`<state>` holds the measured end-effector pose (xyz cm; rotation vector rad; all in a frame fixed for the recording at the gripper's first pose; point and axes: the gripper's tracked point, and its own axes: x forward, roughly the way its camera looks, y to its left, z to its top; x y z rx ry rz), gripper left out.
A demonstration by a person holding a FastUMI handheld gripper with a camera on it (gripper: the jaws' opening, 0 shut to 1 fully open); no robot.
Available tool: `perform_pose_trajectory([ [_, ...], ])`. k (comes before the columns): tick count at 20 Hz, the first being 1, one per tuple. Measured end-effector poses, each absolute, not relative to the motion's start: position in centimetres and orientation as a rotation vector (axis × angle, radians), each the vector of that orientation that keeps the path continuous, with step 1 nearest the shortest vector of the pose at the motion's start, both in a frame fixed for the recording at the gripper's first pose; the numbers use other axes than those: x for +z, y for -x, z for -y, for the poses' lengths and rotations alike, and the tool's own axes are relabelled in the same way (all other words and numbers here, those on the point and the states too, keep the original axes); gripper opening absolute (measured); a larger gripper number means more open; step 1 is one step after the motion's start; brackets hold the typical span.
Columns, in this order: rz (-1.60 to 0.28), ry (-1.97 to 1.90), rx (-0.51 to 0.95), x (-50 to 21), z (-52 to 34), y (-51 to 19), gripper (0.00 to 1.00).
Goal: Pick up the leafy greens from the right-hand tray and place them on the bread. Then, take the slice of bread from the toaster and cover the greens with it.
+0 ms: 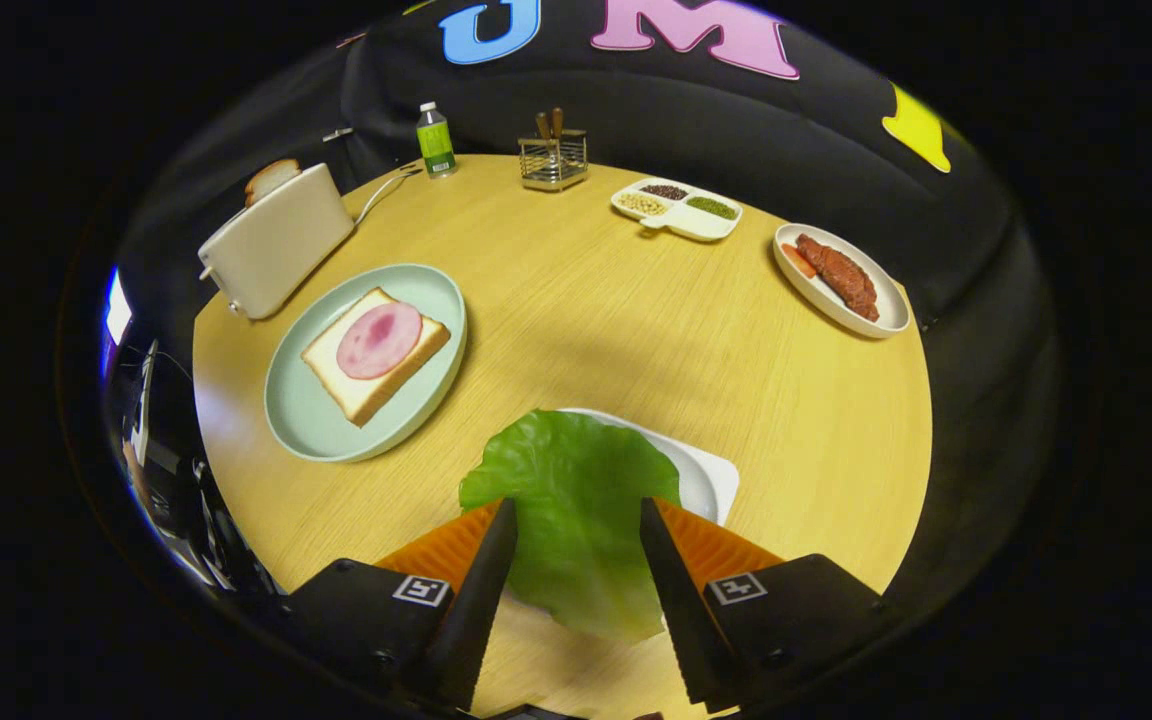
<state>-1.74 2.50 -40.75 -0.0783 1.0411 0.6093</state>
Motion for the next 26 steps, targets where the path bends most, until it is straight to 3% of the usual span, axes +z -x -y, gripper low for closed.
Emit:
perform_pose_trajectory([
  [1,-1.061,0.100,0.609,-41.5,-2.4,1.9,0.76],
  [3,-1.136,0.144,0.625,-42.7,-2.0,3.4,0.61],
  [7,-1.117,0.133,0.601,-42.5,-2.2,2.9,0.53],
  [8,-1.118,0.137,0.606,-42.6,-2.5,2.8,0.22],
  [10,-1.118,0.131,0.590,-42.5,-2.3,2.8,0.09],
  [18,-0.932,0.046,0.473,-34.0,-1.7,0.3,0.09],
  [26,-0.797,-0.051,0.454,-25.4,-4.6,0.6,0.08],
])
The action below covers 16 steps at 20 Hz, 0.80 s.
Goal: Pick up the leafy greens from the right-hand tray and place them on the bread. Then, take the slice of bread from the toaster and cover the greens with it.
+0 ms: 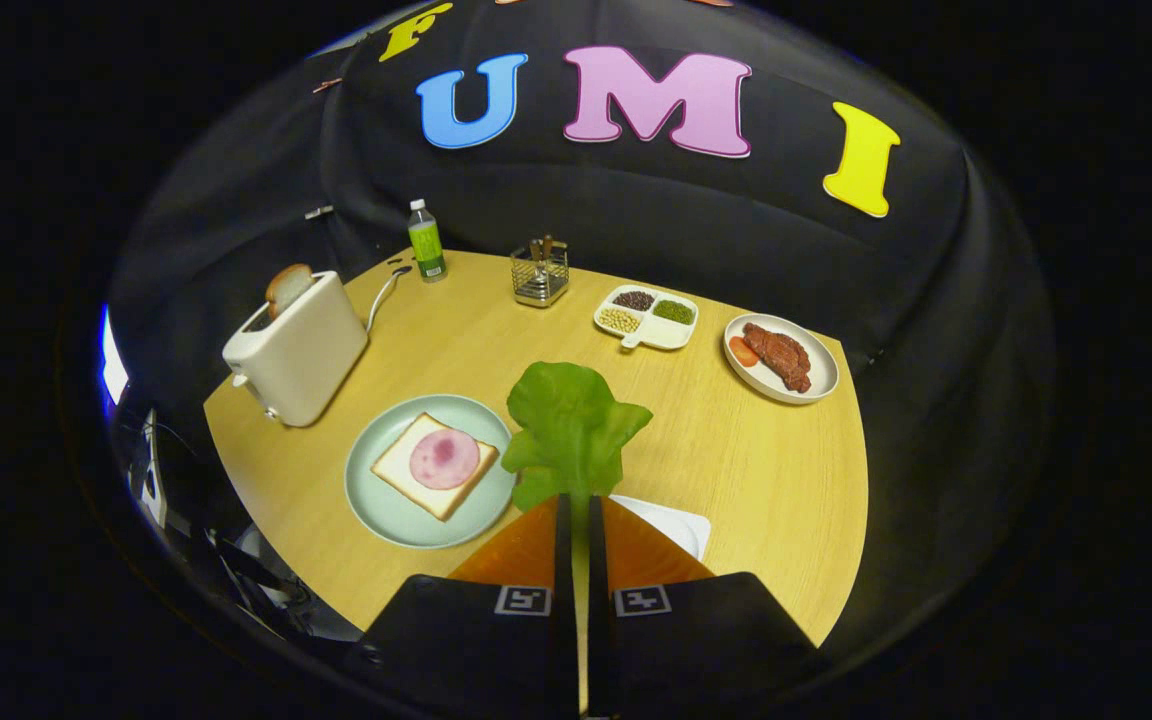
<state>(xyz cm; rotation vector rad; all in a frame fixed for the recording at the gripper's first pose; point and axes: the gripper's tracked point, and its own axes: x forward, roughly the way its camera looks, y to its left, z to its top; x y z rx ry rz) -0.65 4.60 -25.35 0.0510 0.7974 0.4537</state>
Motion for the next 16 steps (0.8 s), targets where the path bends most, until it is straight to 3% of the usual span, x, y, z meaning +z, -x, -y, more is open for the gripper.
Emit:
perform_pose_trajectory([
  [9,-0.708,-0.027,0.551,-20.0,-12.4,1.8,0.09],
  [16,-0.747,0.003,0.629,-20.8,-18.9,1.8,0.08],
])
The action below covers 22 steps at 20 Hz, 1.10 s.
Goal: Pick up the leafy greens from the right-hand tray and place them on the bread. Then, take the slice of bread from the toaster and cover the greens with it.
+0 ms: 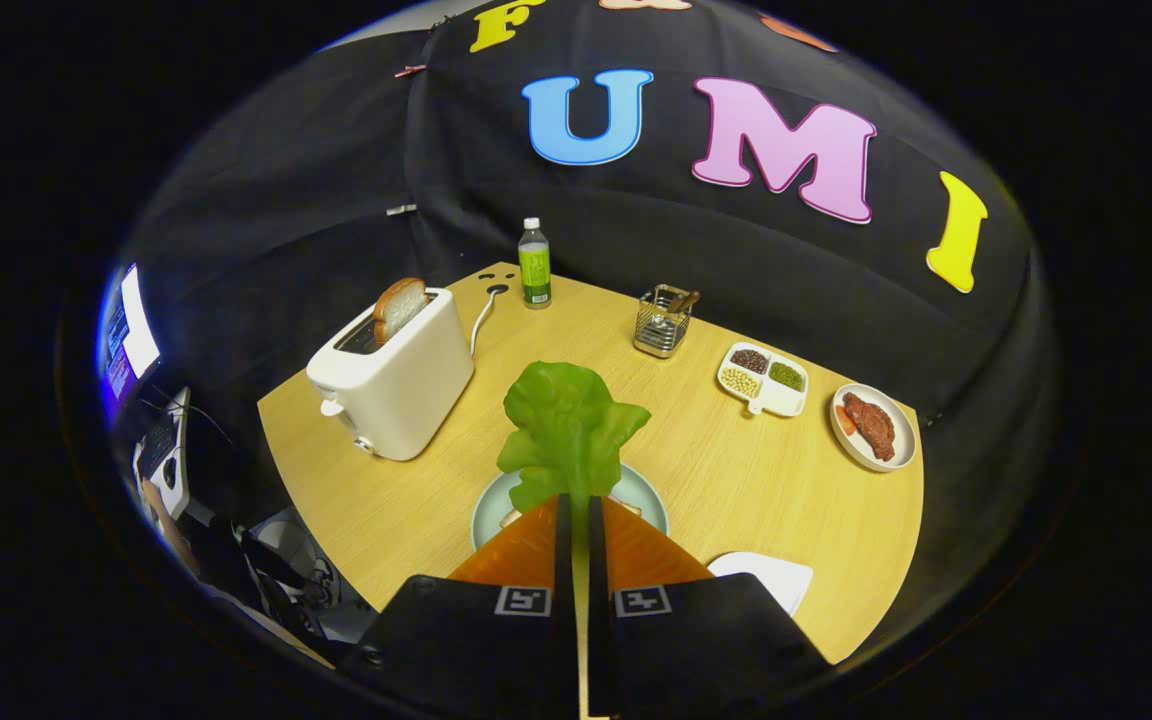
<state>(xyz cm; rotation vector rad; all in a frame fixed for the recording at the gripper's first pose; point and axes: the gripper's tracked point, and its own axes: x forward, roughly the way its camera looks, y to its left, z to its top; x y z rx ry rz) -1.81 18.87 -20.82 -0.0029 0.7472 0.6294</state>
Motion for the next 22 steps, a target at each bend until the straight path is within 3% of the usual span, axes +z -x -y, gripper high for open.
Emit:
perform_pose_trajectory([
  [8,-0.831,0.062,0.591,-26.0,-22.0,0.5,0.09],
  [9,-0.851,0.077,0.573,-27.1,-21.9,0.3,0.16],
  [10,-0.865,0.066,0.563,-27.8,-22.3,0.3,0.35],
  [11,-0.870,0.047,0.553,-28.1,-22.6,0.1,0.46],
  [12,-0.868,0.031,0.534,-28.1,-22.6,-0.2,0.66],
  [14,-0.833,-0.007,0.520,-27.2,-22.9,-0.5,0.87],
  [16,-0.785,-0.040,0.527,-25.6,-23.1,-0.8,0.94],
  [22,-0.621,-0.134,0.510,-18.9,-22.5,-1.4,0.98],
])
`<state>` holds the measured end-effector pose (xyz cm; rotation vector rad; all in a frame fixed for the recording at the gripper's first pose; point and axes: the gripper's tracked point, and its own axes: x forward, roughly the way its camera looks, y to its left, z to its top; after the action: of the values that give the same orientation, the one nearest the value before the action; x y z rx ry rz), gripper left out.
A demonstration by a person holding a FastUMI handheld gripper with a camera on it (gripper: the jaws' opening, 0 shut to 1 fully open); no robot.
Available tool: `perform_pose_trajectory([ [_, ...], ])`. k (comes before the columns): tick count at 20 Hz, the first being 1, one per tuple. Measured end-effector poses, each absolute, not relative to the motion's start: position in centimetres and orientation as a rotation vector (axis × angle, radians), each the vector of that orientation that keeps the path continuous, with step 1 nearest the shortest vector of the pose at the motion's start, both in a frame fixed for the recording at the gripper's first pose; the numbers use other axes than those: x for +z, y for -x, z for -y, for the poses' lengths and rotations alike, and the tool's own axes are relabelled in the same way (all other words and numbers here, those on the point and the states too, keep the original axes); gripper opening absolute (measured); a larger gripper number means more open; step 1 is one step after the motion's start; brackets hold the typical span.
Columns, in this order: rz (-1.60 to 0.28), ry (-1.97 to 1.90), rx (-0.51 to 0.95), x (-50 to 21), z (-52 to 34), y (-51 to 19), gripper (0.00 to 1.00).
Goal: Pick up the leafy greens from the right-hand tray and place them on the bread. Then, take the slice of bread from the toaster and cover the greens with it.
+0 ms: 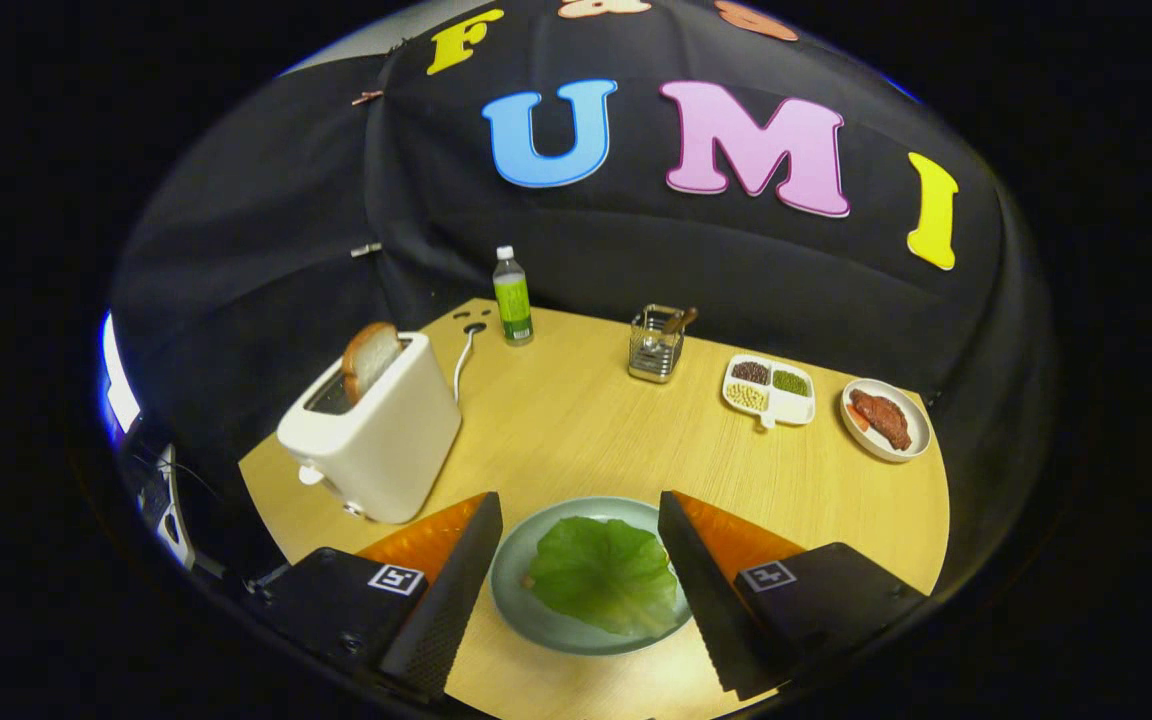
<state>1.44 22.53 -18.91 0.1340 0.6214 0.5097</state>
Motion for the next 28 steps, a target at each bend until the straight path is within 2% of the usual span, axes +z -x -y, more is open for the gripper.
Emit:
perform_pose_trajectory([
  [6,-0.467,-0.158,0.552,-10.8,-23.7,-1.7,0.98],
  [14,-0.344,-0.198,0.694,-2.8,-32.5,-1.9,0.98],
  [20,-0.434,-0.225,0.746,-5.5,-40.7,-3.4,0.98],
  [28,-0.582,-0.273,0.718,-12.7,-49.1,-6.6,0.97],
])
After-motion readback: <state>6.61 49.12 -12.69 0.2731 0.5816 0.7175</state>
